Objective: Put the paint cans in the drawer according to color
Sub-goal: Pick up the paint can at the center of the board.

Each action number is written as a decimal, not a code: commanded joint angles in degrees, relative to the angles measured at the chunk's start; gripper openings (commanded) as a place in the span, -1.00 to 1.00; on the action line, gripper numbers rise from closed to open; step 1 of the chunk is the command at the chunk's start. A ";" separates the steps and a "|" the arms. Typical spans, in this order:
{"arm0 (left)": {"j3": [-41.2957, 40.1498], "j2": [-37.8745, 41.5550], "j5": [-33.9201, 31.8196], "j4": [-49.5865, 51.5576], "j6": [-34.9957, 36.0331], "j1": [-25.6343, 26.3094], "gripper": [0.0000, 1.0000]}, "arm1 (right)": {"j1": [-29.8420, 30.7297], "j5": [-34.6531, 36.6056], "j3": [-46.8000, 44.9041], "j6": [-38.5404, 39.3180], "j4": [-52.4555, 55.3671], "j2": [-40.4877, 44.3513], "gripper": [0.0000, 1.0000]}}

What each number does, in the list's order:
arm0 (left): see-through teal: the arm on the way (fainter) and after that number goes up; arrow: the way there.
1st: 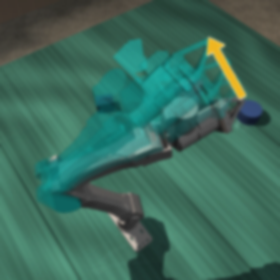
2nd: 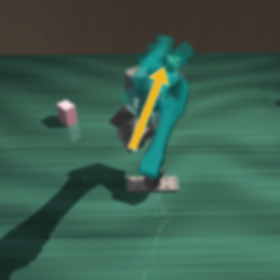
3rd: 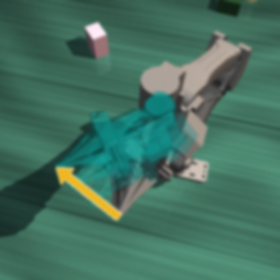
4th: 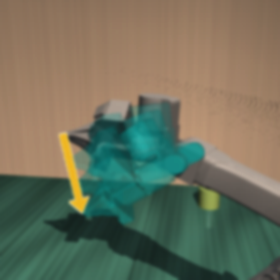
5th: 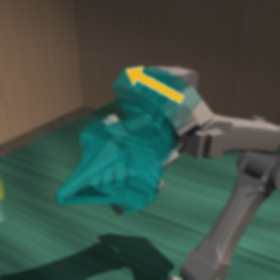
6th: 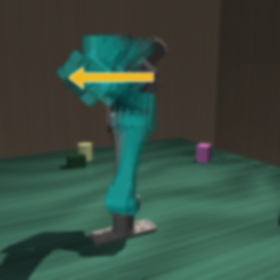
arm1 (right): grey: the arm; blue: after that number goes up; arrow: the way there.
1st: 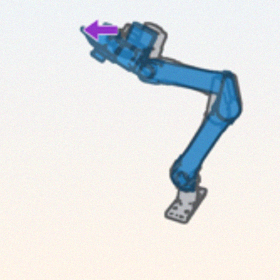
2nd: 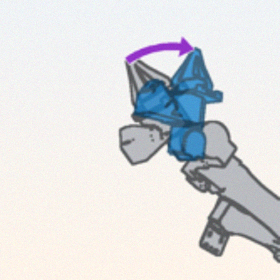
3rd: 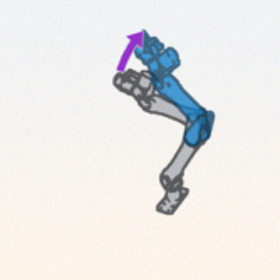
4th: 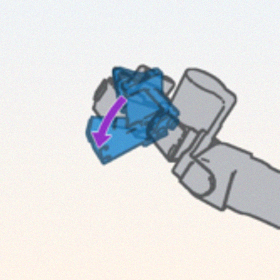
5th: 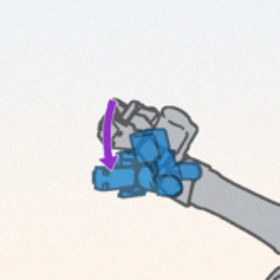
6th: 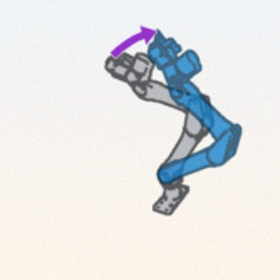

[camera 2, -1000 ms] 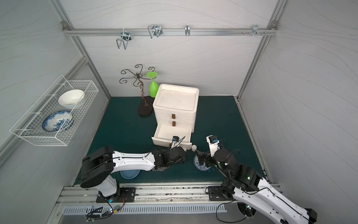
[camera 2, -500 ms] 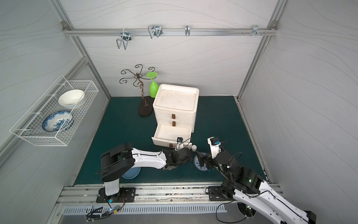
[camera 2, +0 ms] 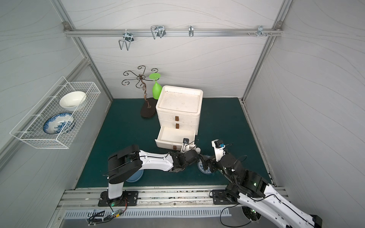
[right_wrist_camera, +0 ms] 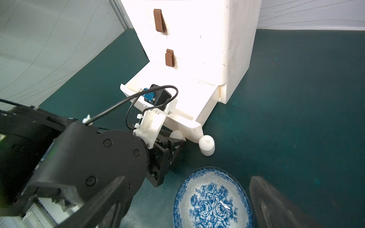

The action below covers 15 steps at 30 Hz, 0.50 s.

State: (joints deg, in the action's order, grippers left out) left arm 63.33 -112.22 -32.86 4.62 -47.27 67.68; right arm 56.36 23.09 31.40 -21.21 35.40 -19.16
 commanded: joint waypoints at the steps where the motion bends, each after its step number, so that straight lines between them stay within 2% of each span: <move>1: 1.58 2.73 0.43 0.28 2.04 0.50 -0.65 | 0.33 0.02 -0.46 -0.50 -1.12 0.53 0.98; 7: -1.73 15.86 3.48 4.50 4.80 1.31 -0.64 | 0.34 0.53 -0.52 -0.58 -1.03 0.80 0.97; 10: -3.83 22.39 0.97 6.43 6.86 1.02 -0.59 | 0.36 0.81 -0.72 -0.58 -1.12 0.79 0.98; 12: -4.34 25.21 0.13 7.80 8.62 -0.67 -0.57 | 0.33 0.74 -0.94 -0.58 -1.46 0.61 0.98; 15: -6.05 27.81 6.06 6.76 10.82 -7.02 -0.56 | 0.33 0.73 -0.99 -0.58 -1.78 -0.50 0.98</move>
State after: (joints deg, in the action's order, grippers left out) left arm 59.35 -85.19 -29.67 10.44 -40.05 65.47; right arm 56.36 23.31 30.87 -21.23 35.16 -19.09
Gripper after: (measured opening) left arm 0.353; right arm 0.987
